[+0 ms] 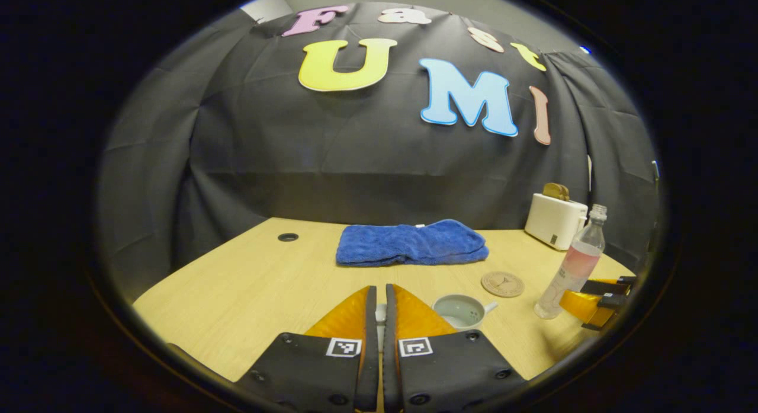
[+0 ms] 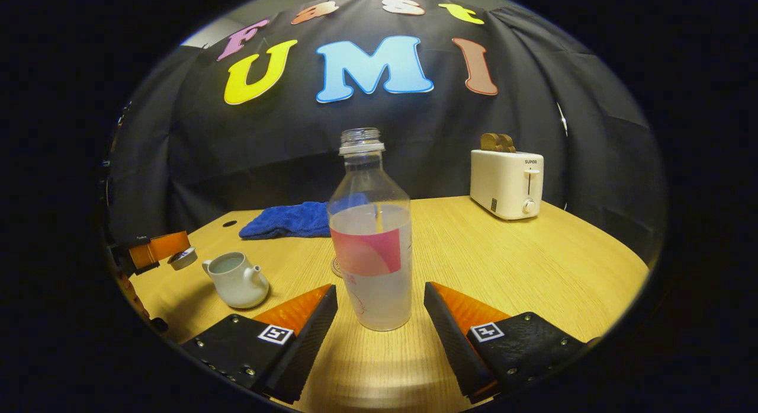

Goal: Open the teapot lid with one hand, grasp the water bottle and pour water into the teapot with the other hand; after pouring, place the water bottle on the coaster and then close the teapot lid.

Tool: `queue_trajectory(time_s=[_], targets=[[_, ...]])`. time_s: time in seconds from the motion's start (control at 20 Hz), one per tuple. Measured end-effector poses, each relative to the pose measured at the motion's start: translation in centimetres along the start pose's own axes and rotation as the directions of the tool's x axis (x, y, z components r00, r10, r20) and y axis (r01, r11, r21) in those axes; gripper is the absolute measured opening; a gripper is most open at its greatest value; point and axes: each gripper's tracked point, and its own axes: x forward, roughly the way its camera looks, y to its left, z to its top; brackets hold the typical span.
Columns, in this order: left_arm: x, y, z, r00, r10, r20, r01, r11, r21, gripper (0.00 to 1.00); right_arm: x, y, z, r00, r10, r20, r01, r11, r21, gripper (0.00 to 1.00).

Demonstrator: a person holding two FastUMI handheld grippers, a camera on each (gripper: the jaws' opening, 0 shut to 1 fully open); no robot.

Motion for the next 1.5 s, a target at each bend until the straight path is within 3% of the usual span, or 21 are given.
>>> queue_trajectory(time_s=[0.45,0.55,0.6,0.85,1.0,1.25,1.5], targets=[[0.1,0.8,-0.7,1.000,0.003,-0.011,-0.003,1.000,-0.012,0.10,2.4,-0.2,2.6,0.999,-0.027,0.029,0.028,0.998,-0.063,0.93],[0.0,0.9,-0.7,1.000,0.002,-0.012,-0.003,1.000,-0.014,0.09,2.6,0.0,2.3,1.000,-0.014,0.012,0.015,0.998,-0.053,0.87],[0.0,0.9,-0.7,1.000,0.003,-0.013,-0.003,1.000,-0.013,0.08,2.6,0.0,2.3,1.000,-0.010,0.010,0.011,0.999,-0.052,0.79],[-0.1,1.3,-0.8,1.000,0.006,-0.017,-0.006,1.000,-0.014,0.09,3.0,-0.1,2.4,1.000,-0.010,-0.012,0.009,0.997,-0.074,0.76],[-0.2,1.6,-0.8,1.000,0.009,-0.021,-0.009,1.000,-0.016,0.09,2.8,-0.2,3.2,0.999,-0.033,-0.010,0.031,0.987,-0.156,0.75],[-0.8,2.3,-0.8,1.000,0.016,-0.024,-0.017,1.000,-0.020,0.09,2.5,0.2,5.2,0.997,-0.063,0.035,0.072,0.924,-0.376,0.75],[-1.3,3.1,-0.8,0.999,0.025,-0.025,-0.026,0.999,-0.027,0.10,2.9,0.4,6.7,0.991,-0.105,0.084,0.135,0.789,-0.600,0.75]])
